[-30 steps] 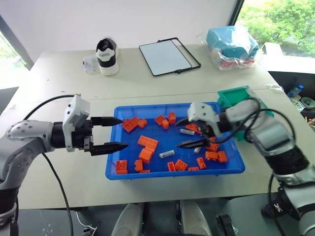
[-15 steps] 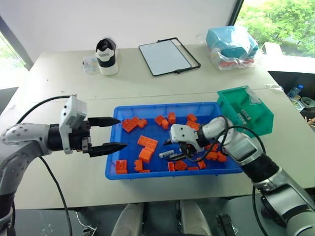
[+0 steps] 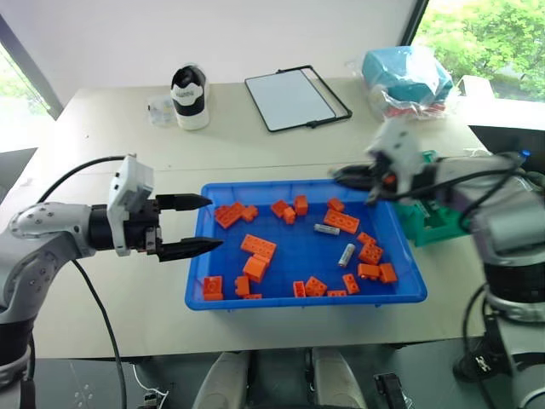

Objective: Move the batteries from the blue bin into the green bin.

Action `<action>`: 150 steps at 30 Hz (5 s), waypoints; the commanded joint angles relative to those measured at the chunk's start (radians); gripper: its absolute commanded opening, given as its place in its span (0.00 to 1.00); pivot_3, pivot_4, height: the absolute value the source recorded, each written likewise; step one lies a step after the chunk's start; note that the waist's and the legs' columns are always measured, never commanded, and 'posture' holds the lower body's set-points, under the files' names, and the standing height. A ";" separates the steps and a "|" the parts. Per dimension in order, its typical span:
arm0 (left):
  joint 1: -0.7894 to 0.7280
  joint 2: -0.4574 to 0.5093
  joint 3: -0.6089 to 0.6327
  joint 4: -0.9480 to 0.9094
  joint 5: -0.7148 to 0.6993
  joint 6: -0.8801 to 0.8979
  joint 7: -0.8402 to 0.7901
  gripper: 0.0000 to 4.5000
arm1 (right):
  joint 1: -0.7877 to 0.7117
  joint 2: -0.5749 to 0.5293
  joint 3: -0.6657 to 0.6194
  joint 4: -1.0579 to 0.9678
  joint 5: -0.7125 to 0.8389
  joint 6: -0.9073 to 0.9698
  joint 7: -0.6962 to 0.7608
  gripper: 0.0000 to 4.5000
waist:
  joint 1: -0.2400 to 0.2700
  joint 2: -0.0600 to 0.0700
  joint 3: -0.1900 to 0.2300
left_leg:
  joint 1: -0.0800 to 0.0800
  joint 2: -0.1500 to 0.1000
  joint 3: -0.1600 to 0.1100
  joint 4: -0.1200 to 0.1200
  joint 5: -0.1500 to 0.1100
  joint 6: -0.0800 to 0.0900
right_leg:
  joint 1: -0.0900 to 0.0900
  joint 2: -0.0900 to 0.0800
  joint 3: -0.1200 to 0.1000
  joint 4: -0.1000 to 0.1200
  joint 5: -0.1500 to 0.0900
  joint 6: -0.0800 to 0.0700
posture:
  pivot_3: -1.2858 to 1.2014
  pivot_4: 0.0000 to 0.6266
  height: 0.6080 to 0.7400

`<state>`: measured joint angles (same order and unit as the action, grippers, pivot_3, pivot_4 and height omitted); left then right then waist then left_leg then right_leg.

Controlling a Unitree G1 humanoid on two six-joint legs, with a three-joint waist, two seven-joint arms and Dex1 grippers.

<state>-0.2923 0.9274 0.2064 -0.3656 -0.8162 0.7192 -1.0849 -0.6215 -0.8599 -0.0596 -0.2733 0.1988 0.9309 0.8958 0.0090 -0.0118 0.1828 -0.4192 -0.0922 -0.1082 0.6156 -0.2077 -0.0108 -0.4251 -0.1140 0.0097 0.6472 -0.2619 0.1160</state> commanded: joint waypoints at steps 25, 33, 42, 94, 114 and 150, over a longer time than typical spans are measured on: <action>-0.097 -0.040 -0.053 0.037 0.036 -0.037 -0.038 1.00 | -0.008 -0.188 0.291 0.221 -0.083 -0.719 0.488 0.89 | -0.026 -0.001 0.001 | 0.001 0.001 0.001 0.003 0.000 0.001 | 0.002 0.001 -0.001 0.000 0.000 0.001 | 0.52 0.24 0.93; -0.030 -0.018 0.017 -0.029 0.004 -0.010 0.003 1.00 | -0.149 -0.048 0.441 0.523 -0.232 -1.032 0.575 0.89 | -0.027 -0.001 0.001 | 0.001 0.001 0.001 0.003 0.000 0.000 | 0.001 0.001 0.000 0.001 0.000 0.001 | 0.52 0.24 0.93; 0.022 -0.002 0.075 -0.078 -0.025 0.016 0.043 1.00 | -0.118 0.029 0.467 0.588 -0.239 -1.129 0.620 0.89 | -0.023 -0.001 0.001 | 0.001 0.000 0.001 0.003 0.000 0.000 | 0.002 0.001 0.000 0.001 0.000 0.001 | 0.52 0.24 0.93; -0.091 -0.042 -0.007 0.027 0.040 -0.038 -0.007 1.00 | 0.095 0.236 0.225 -0.007 0.022 -0.069 -0.150 0.63 | -0.022 -0.002 0.001 | -0.001 0.000 0.000 0.005 0.000 0.000 | 0.001 0.001 0.001 0.002 0.000 0.001 | 0.52 0.24 0.93; -0.089 -0.024 0.020 0.013 0.020 -0.016 0.018 1.00 | 0.162 0.223 0.227 0.007 0.030 -0.112 -0.140 0.03 | -0.021 -0.002 0.001 | 0.000 0.000 0.000 0.006 0.000 0.000 | 0.001 0.001 0.001 0.002 0.000 0.001 | 0.52 0.24 0.93; -0.088 -0.036 -0.010 0.068 0.021 -0.025 -0.054 1.00 | 0.720 -0.180 -0.623 -0.246 0.407 -0.031 0.268 0.79 | 0.002 -0.002 0.001 | -0.001 0.001 0.001 0.015 -0.003 0.005 | 0.008 0.000 0.000 -0.002 0.000 0.000 | 0.52 0.24 0.93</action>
<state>-0.3775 0.8668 0.1592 -0.2780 -0.7779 0.6941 -1.1243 0.0861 -1.0247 -0.6392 -0.5198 0.6115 0.9415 1.1510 0.0110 -0.0137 0.1841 -0.4196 -0.0911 -0.1070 0.6307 -0.2108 -0.0056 -0.4167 -0.1146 0.0096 0.6456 -0.2627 0.1153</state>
